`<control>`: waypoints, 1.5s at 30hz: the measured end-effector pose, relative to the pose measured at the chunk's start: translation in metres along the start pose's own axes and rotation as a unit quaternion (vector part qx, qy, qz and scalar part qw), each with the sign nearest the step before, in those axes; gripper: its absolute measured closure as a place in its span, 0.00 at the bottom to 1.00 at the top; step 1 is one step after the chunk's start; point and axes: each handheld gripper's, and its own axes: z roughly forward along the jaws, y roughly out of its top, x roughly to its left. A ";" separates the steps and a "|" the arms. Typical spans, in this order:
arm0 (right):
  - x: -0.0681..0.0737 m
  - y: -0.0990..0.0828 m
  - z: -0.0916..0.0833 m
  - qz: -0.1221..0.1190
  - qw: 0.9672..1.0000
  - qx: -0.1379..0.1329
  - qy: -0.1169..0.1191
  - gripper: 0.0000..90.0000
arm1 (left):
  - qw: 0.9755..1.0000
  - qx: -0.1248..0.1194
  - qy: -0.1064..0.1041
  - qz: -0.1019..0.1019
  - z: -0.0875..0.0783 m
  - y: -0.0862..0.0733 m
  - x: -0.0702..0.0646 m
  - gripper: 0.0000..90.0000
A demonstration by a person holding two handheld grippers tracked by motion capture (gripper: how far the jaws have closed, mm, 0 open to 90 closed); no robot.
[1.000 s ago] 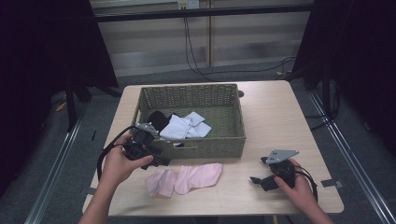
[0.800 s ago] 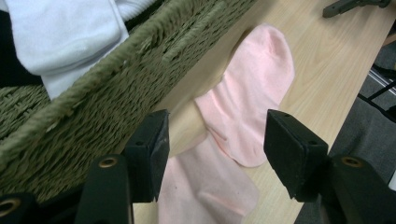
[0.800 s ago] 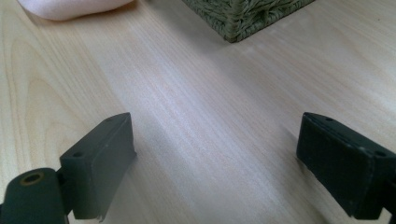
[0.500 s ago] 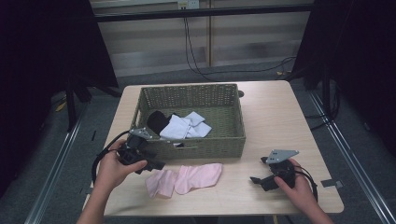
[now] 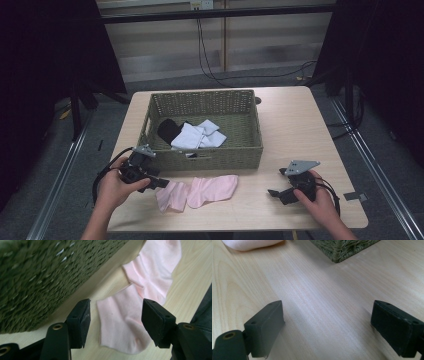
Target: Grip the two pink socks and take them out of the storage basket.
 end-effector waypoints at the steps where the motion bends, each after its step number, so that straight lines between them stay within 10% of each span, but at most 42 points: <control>1: 0.000 0.000 0.000 0.000 1.000 0.000 0.000 0.12 | 1.000 -0.001 0.001 -0.002 0.001 -0.002 0.001 0.45; 25: 0.000 0.000 0.000 0.000 1.000 0.000 0.000 0.12 | 0.999 -0.017 0.014 -0.049 0.012 -0.042 0.024 0.44; 45: 0.000 0.000 0.000 0.000 1.000 0.000 0.000 0.12 | 0.998 -0.028 0.029 -0.043 0.022 -0.063 0.034 0.42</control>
